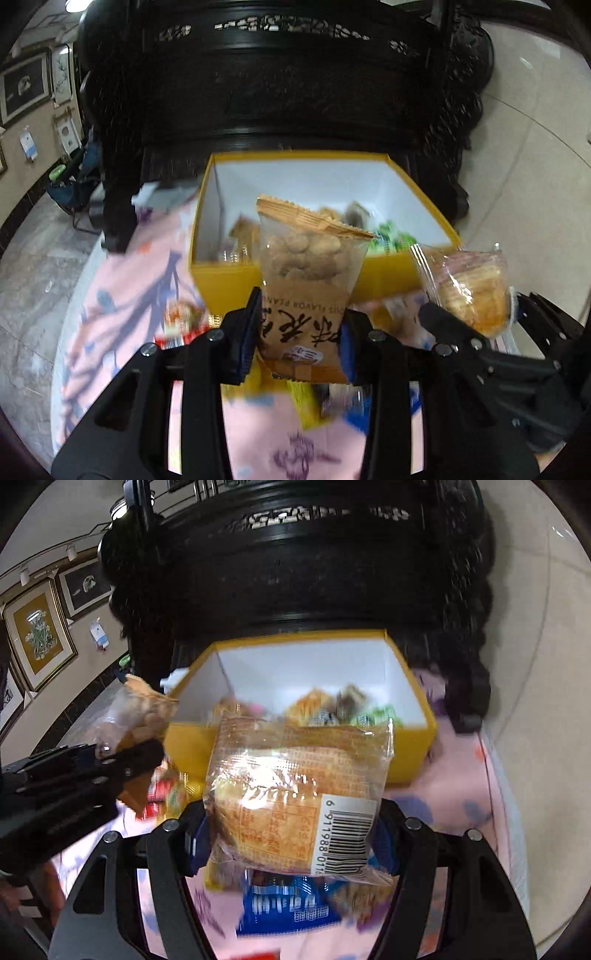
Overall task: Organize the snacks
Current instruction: 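Lower the bread roll and peanut pack into the yellow box and open both tools, then grasp the yellow cracker pack with the left tool while the right tool grasps the red-topped snack bag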
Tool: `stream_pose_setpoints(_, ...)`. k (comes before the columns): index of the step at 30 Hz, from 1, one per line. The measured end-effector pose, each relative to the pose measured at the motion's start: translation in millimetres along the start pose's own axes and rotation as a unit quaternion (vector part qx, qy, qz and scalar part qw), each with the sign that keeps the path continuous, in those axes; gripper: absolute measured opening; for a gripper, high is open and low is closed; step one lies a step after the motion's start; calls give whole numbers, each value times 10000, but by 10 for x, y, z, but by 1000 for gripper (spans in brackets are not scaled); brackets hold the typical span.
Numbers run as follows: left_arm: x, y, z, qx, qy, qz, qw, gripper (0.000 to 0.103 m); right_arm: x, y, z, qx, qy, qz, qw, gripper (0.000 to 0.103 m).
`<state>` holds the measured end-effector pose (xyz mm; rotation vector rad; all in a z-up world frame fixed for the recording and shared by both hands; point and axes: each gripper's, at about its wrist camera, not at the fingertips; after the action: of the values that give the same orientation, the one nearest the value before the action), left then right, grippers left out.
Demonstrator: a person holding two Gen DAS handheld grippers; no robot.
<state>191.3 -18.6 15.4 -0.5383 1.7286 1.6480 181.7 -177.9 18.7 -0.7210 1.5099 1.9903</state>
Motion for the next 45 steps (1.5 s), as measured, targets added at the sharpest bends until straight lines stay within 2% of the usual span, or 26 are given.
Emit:
stream_pose_setpoints(5,-304,-110,118,73,162,12,9998,36,-233,-101,3,63,50,-60,10000,70)
stream_pose_setpoints(9,-454,-243,201,-45,167,50,9998,36,-374,-238,-18,113,0,-10,9999,69)
stream_pose_setpoints(18,-739,-788,375,-250,353,322,9985,39,-884,-865,-75,422,-186,168,9988,70)
stream_pose_setpoints(19,-769,-855,390,-295,358,379,9982,43,-927,-918,-75,474,-170,164,9986,73)
stream_pose_setpoints(20,-801,-932,422,-349,394,461,9975,63,-985,-1026,-92,603,-129,258,9978,80)
stream_pose_setpoints(21,-820,-997,481,-428,501,563,9962,89,-1017,-1099,-112,751,-115,366,9964,80)
stream_pose_setpoints(23,-769,-945,576,-423,727,453,9954,93,-1000,-1123,-167,816,-131,550,9951,80)
stream_pose_setpoints(27,-476,-679,644,-244,743,344,9963,93,-646,-721,-192,627,124,522,9966,82)
stream_pose_setpoints(28,-313,-546,626,-138,745,272,9968,93,-527,-625,-188,522,160,558,9970,87)
stream_pose_setpoints(29,-159,-442,601,-58,715,261,9971,93,-297,-476,-181,351,224,645,9970,95)
stream_pose_setpoints(33,559,-64,434,189,498,218,9983,94,726,-38,-39,12,749,1083,9913,96)
stream_pose_setpoints(35,892,84,379,61,390,189,9990,94,1278,138,40,18,956,1268,9873,96)
stream_pose_setpoints(37,1180,178,392,-74,417,177,9989,94,1683,246,79,-5,930,1401,9858,96)
stream_pose_setpoints(40,1527,251,494,46,693,360,9969,94,1976,254,127,-58,881,1610,9830,96)
stream_pose_setpoints(41,1618,273,535,103,777,422,9960,94,2031,232,147,43,890,1619,9828,96)
stream_pose_setpoints(43,1733,314,582,47,819,509,9953,94,2044,185,164,237,887,1543,9838,96)
stream_pose_setpoints(45,1828,346,622,6,824,608,9947,94,2044,84,160,157,802,1520,9850,96)
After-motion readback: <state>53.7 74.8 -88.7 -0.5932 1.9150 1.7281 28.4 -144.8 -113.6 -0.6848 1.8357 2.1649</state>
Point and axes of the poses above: each gripper's, at about its wrist camera, not at the fingertips, and y roughly against the way its jaws point, z to its left, x to its underside, and after that the axes turned 9 degrees about -y, right-handed
